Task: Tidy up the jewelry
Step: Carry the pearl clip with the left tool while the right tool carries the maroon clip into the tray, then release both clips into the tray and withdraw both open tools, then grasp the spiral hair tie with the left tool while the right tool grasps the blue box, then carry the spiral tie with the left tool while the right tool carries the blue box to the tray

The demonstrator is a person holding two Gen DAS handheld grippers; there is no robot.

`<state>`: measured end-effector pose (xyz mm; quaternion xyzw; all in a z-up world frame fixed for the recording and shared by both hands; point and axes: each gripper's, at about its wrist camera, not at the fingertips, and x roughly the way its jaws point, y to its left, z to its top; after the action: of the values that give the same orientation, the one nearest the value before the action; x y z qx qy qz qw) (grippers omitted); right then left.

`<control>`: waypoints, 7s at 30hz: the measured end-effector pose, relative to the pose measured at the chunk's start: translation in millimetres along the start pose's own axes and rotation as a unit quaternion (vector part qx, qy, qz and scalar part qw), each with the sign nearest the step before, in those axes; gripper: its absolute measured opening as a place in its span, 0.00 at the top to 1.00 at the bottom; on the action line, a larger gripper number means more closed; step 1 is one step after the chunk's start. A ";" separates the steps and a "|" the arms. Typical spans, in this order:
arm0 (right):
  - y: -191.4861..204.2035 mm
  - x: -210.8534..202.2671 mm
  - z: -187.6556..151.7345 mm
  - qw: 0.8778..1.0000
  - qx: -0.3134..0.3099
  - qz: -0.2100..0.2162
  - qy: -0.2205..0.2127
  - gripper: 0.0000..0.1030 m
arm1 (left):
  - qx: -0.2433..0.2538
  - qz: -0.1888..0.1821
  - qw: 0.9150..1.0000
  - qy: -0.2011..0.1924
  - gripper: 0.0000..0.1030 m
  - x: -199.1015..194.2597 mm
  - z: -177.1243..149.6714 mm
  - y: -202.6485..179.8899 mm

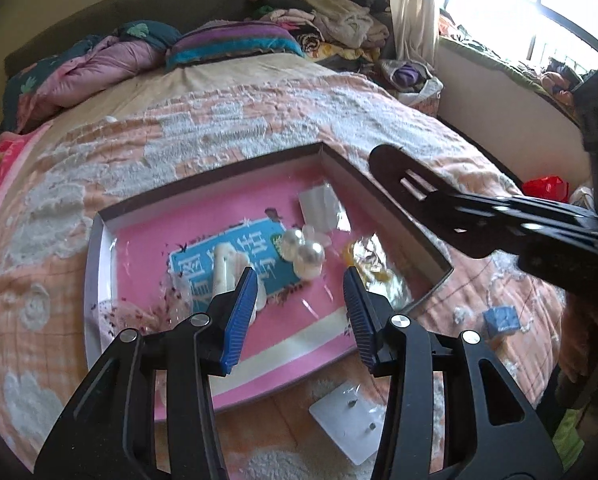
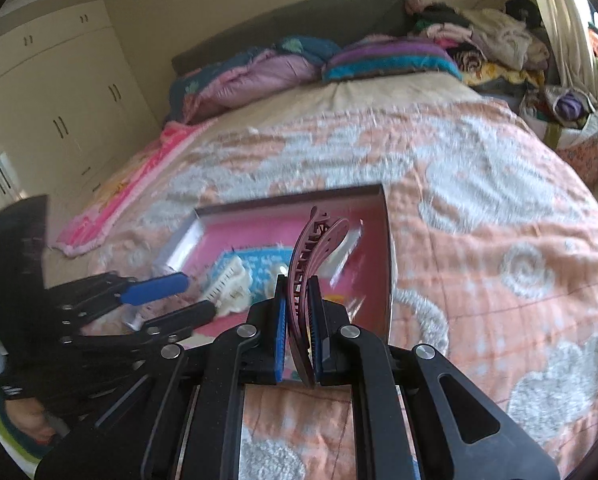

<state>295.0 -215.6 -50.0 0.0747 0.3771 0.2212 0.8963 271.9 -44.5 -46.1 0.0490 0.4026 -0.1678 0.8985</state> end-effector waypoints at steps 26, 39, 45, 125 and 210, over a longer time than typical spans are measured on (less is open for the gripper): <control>-4.2 -64.0 -16.6 0.997 0.024 -0.035 -0.064 0.29 | -0.045 0.022 0.998 -0.030 0.27 -46.2 -10.4 17.8; 15.3 -136.6 -16.2 0.990 0.000 -0.043 -0.132 0.13 | -0.084 0.058 0.990 -0.094 0.09 -120.4 -14.0 33.7; 19.1 -168.9 -21.0 0.988 -0.008 -0.047 -0.150 0.12 | -0.089 0.058 0.989 -0.107 0.09 -139.7 -23.9 31.3; 17.3 -169.6 -145.9 0.997 -0.029 -0.052 -0.044 0.12 | -0.114 0.053 0.992 0.032 0.09 -94.6 -157.8 -34.9; 50.5 -130.0 -136.2 0.999 0.010 0.040 -0.002 0.56 | -0.162 0.017 0.987 -0.012 0.90 -142.3 -184.5 9.8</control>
<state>100.9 -233.9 -47.1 0.0992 0.3742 0.2526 0.8867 56.6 43.3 -65.1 -0.0923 0.4127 -0.0859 0.9021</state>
